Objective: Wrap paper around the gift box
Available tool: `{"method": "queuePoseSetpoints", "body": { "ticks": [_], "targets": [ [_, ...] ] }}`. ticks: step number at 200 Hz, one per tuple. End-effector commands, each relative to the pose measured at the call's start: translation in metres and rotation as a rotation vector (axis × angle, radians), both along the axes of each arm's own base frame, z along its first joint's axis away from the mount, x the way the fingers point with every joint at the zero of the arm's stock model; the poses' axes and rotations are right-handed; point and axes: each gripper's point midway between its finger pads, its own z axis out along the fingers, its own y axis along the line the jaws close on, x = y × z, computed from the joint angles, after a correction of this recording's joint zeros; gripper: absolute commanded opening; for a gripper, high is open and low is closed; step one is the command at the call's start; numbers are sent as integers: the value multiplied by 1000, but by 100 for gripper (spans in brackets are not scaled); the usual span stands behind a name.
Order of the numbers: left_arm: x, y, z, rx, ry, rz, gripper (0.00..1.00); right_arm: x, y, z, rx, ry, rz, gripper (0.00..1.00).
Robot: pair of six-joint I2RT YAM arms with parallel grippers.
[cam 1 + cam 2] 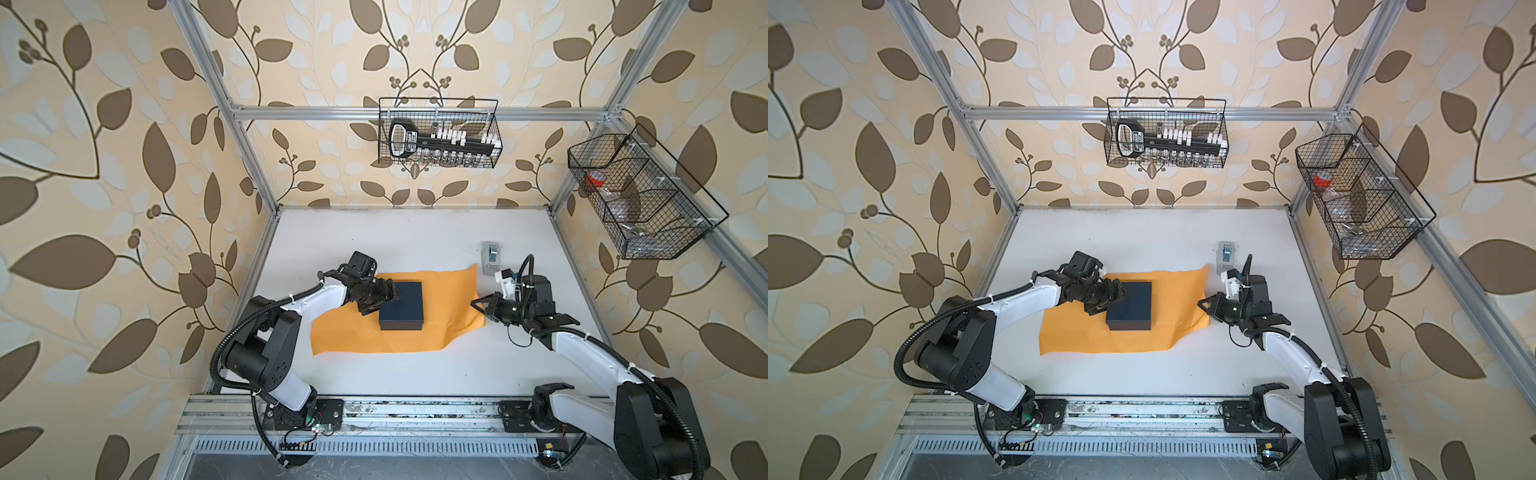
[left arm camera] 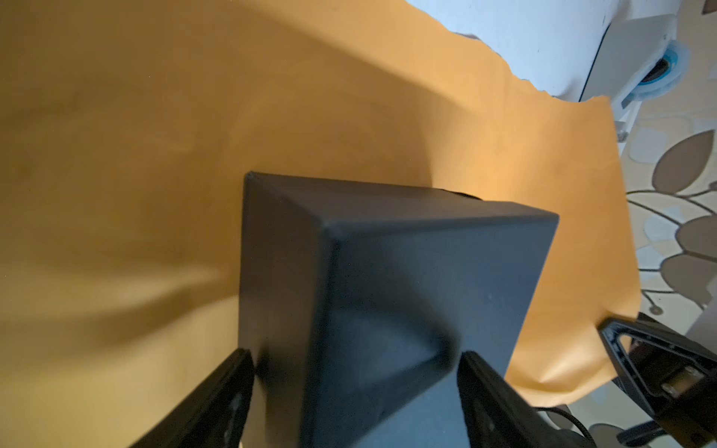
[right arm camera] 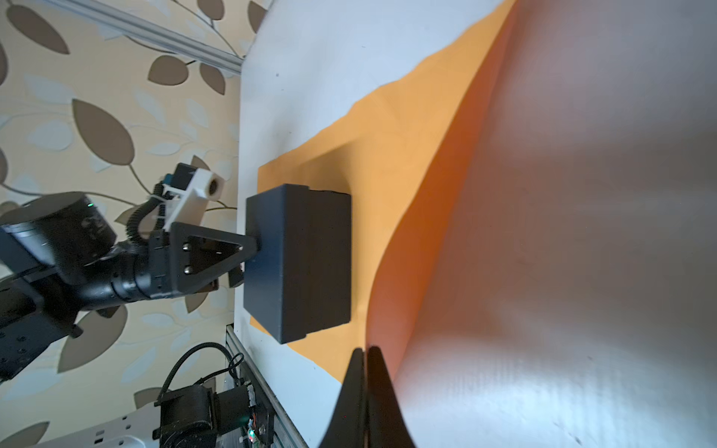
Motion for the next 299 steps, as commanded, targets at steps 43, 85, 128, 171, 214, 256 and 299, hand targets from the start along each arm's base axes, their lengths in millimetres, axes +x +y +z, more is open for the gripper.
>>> {"method": "queuePoseSetpoints", "body": {
  "ticks": [43, 85, 128, 171, 214, 256, 299],
  "targets": [
    [-6, -7, 15, -68, -18, 4, 84, 9, 48, 36, 58, -63, 109, 0],
    [-4, -7, 12, -62, -17, 6, 82, 1, 108, 72, 81, -141, 270, 0],
    [-4, -4, 17, -57, -28, 6, 81, -5, 162, 67, 92, -117, 373, 0],
    [-4, 29, 26, -22, -21, 66, 86, -7, 199, 51, 105, -80, 447, 0],
    [-5, 58, 50, -57, -72, 126, 95, -9, 219, 40, 106, -54, 482, 0],
    [-1, 43, 63, -177, -99, 96, 97, -13, 231, 33, 104, -37, 506, 0],
    [8, 32, 59, -234, -82, 83, 93, -19, 237, 21, 94, -8, 523, 0]
  ]
}}
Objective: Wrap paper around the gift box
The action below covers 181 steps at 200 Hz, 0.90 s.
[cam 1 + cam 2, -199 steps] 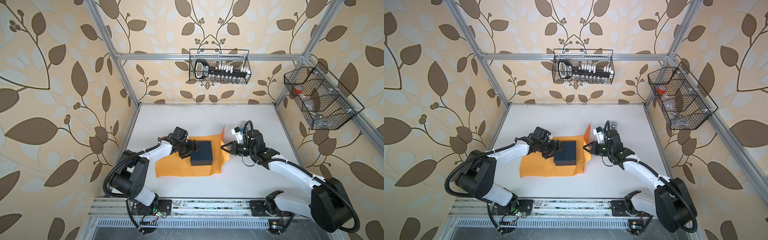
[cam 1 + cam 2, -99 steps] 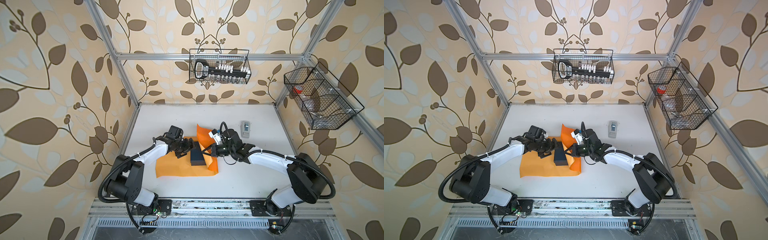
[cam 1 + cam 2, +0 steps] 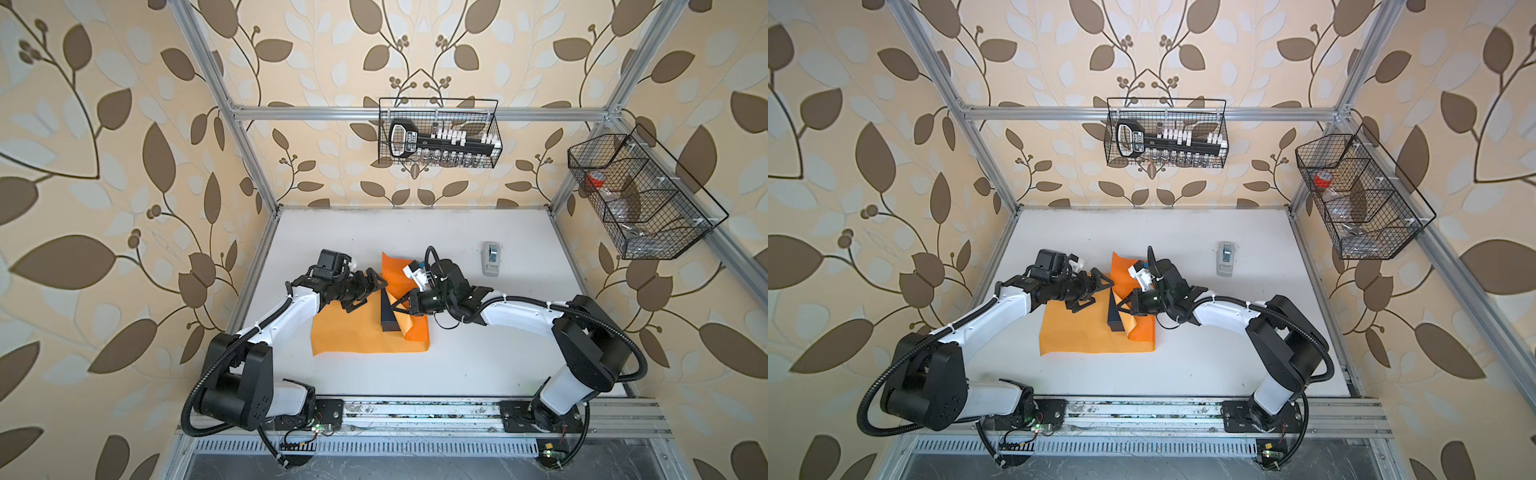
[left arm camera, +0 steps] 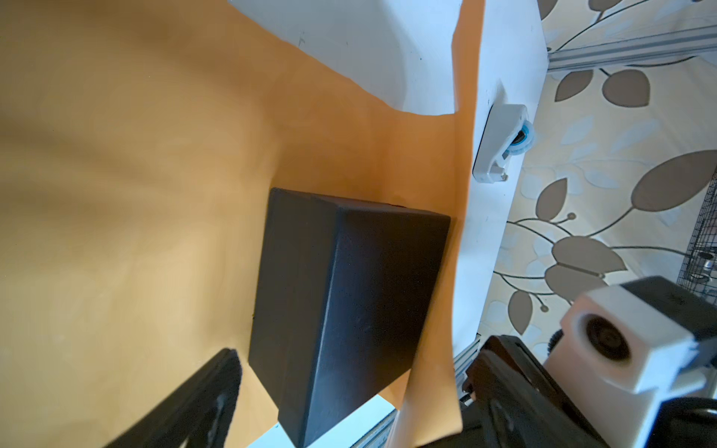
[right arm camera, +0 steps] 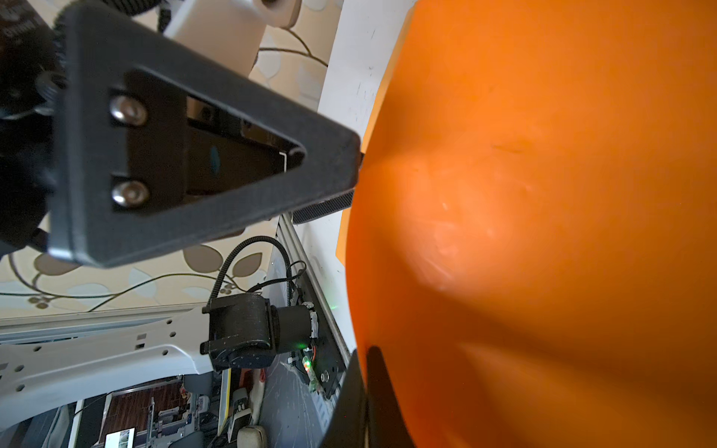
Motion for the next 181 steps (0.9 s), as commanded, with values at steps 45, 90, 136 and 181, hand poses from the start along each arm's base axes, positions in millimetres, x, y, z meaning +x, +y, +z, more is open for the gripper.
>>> {"method": "queuePoseSetpoints", "body": {
  "ticks": [45, 90, 136, 181],
  "targets": [
    [-1, -15, -11, -53, 28, -57, 85, -4, 15, 0, 19, 10, 25, 0],
    [0, -21, -23, -69, 60, -57, 67, -7, 25, -3, 22, 19, 40, 0],
    [-1, -24, -27, -80, 78, -64, 52, -6, 28, -7, 22, 25, 42, 0],
    [-4, -23, -39, -74, 108, -59, 43, -6, 29, -6, 25, 25, 43, 5]
  ]
}}
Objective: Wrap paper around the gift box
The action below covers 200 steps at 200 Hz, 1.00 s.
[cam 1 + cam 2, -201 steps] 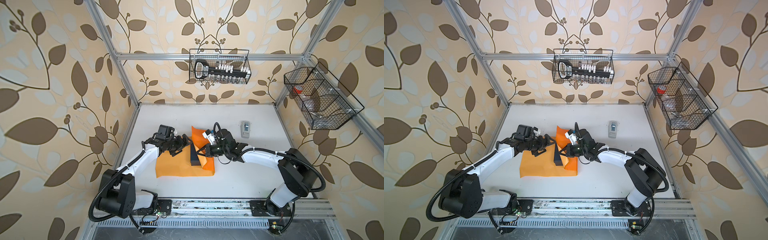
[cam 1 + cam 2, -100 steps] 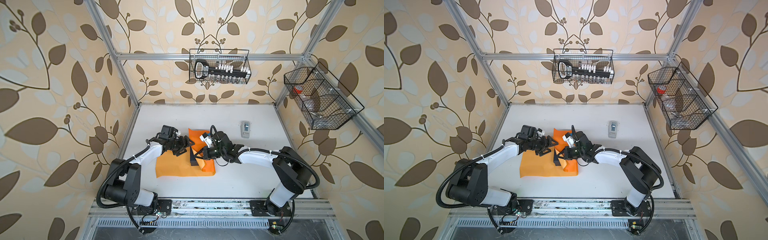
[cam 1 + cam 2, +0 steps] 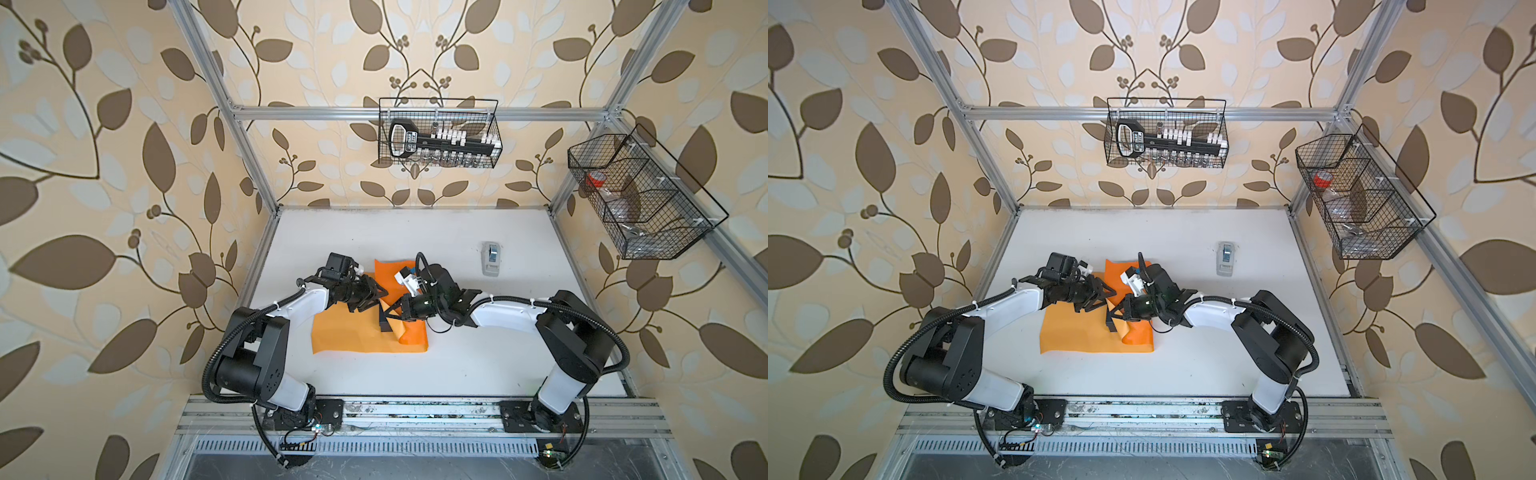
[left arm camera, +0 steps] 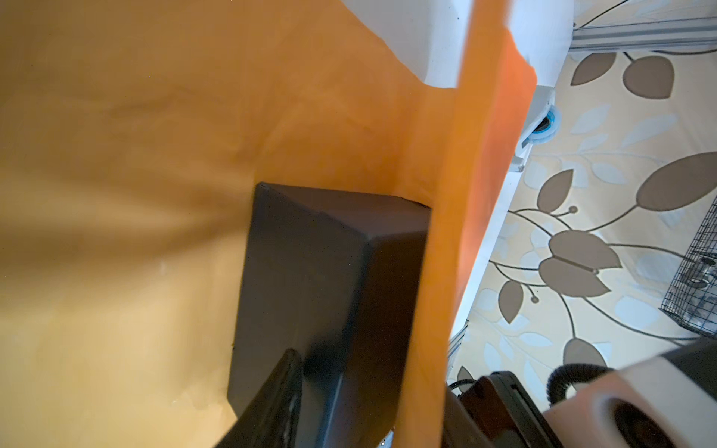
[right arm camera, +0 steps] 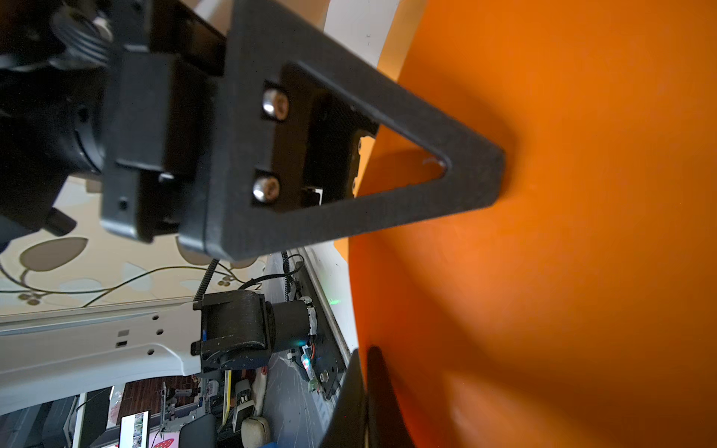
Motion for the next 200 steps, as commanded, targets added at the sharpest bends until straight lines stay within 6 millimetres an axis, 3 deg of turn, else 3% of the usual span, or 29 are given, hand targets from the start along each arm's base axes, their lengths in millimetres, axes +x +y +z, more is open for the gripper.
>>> {"method": "queuePoseSetpoints", "body": {
  "ticks": [1, 61, 89, 111, 133, 156, 175, 200],
  "targets": [
    [-4, -5, -4, -22, 9, -25, 42, 2, 9, 9, 28, -7, 12, 6],
    [-6, -2, -13, 2, 29, -19, 39, 5, -1, 38, 41, -54, 0, 35],
    [-7, -1, -17, 11, 33, -19, 38, 9, -26, 57, 20, -104, -38, 49],
    [-8, -1, -19, 13, 38, -18, 37, 18, -62, 64, -46, -155, -113, 59],
    [-8, -1, -20, 13, 40, -14, 37, 30, -106, 43, -146, -143, -213, 68],
    [-8, -2, -20, 1, 38, -13, 36, 36, -134, 9, -193, -105, -261, 73],
    [-8, -4, -20, -15, 42, -12, 36, 36, -135, -12, -186, -72, -255, 73],
    [-8, -4, -20, -25, 46, -7, 36, 38, -128, -20, -139, -64, -252, 73]
  ]
}}
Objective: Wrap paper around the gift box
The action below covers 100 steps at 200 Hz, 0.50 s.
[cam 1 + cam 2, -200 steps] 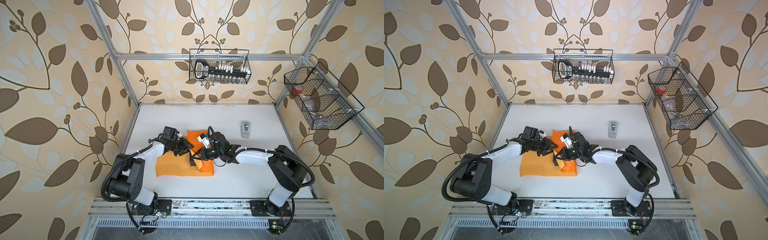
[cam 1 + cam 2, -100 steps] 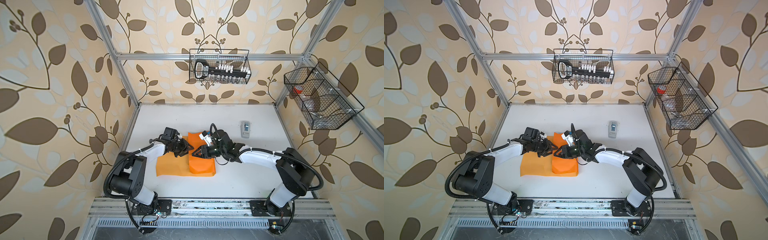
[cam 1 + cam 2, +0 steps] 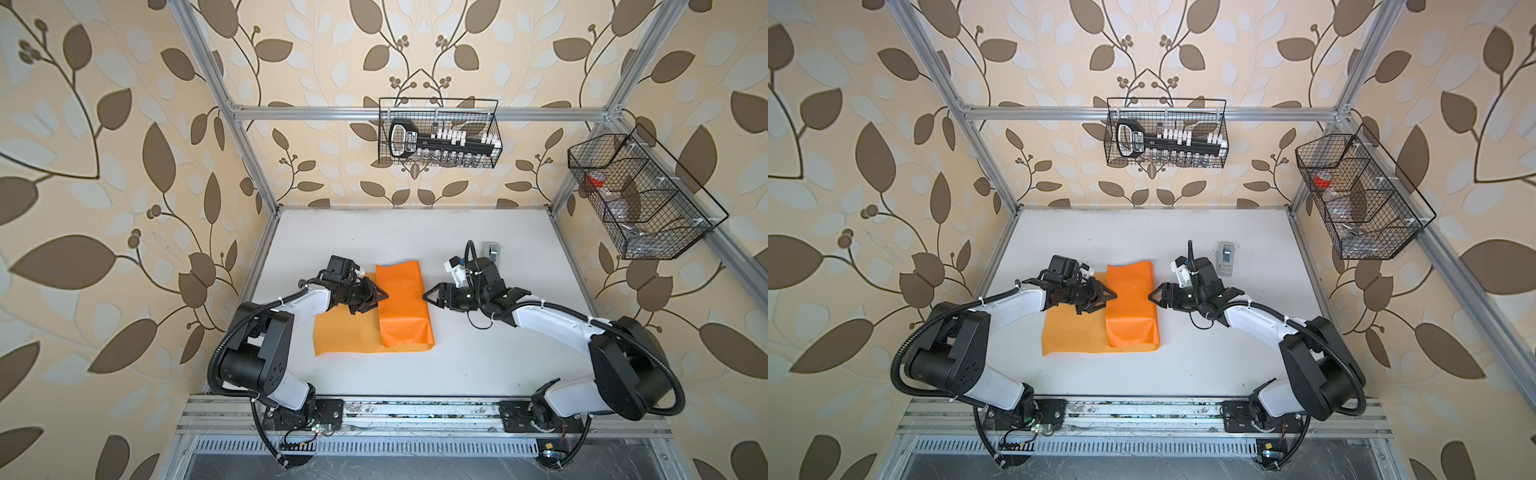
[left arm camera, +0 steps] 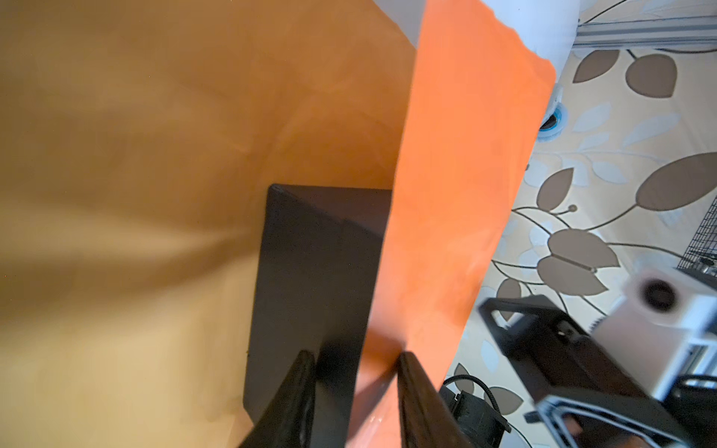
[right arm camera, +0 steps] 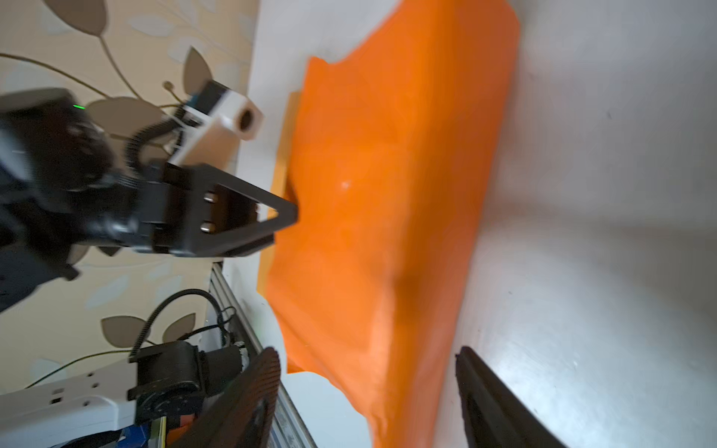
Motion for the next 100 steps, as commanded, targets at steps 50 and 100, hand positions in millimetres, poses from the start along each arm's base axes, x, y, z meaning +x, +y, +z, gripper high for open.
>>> {"method": "queuePoseSetpoints", "body": {
  "ticks": [50, 100],
  "targets": [
    [-6, -10, -12, -29, 42, -1, 35, 12, 10, -2, 68, -46, 28, 76],
    [2, -19, -14, -41, 47, 6, 33, 31, -8, -17, 14, -45, 21, 76]
  ]
}}
